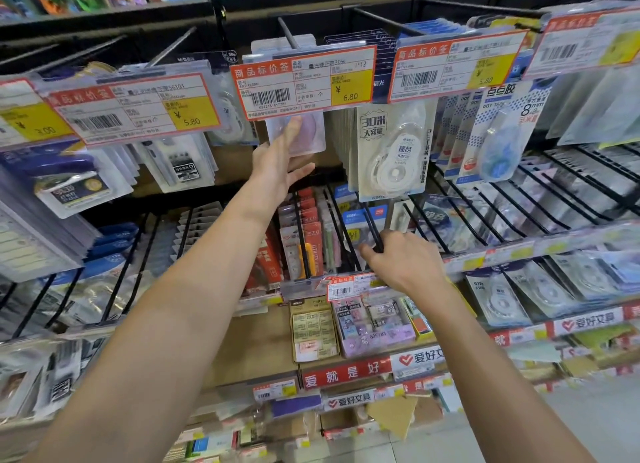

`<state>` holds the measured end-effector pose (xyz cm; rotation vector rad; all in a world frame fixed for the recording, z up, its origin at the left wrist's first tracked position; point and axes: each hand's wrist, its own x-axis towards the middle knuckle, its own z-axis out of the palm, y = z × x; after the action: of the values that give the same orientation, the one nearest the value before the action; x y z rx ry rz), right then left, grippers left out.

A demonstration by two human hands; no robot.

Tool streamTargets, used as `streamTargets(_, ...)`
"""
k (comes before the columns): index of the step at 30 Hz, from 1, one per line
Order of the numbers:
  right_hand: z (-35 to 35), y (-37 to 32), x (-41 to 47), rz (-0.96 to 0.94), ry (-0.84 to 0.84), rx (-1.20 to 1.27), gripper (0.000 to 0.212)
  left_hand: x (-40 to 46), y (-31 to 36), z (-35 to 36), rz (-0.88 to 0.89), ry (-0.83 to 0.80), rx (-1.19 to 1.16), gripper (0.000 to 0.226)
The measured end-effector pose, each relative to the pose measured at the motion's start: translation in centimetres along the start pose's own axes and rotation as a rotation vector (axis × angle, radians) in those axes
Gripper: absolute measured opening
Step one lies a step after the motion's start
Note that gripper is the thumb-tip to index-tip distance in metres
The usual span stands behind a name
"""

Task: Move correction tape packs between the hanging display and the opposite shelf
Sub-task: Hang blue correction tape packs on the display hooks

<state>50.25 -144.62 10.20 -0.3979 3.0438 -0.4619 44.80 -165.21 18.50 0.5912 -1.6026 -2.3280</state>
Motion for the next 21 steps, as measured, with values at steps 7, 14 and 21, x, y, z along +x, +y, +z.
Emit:
streamTargets(7,-0.2,-0.1,-0.1,0.009,-0.012,-0.003,0.042,-0.4,-0.4,0.2,0.014,0.020,-0.001,0.048)
streamTargets(14,-0.8,-0.3,-0.4,0.018,-0.055,-0.021,0.051,-3.9,-2.5,-1.6,0.019,0.005,0.395,0.024)
streamTargets(21,-1.9,-0.4,-1.4,0.016,-0.009,-0.016,0.042,-11.0,-2.1,-5.6,0.396,-0.303,1.658,0.035)
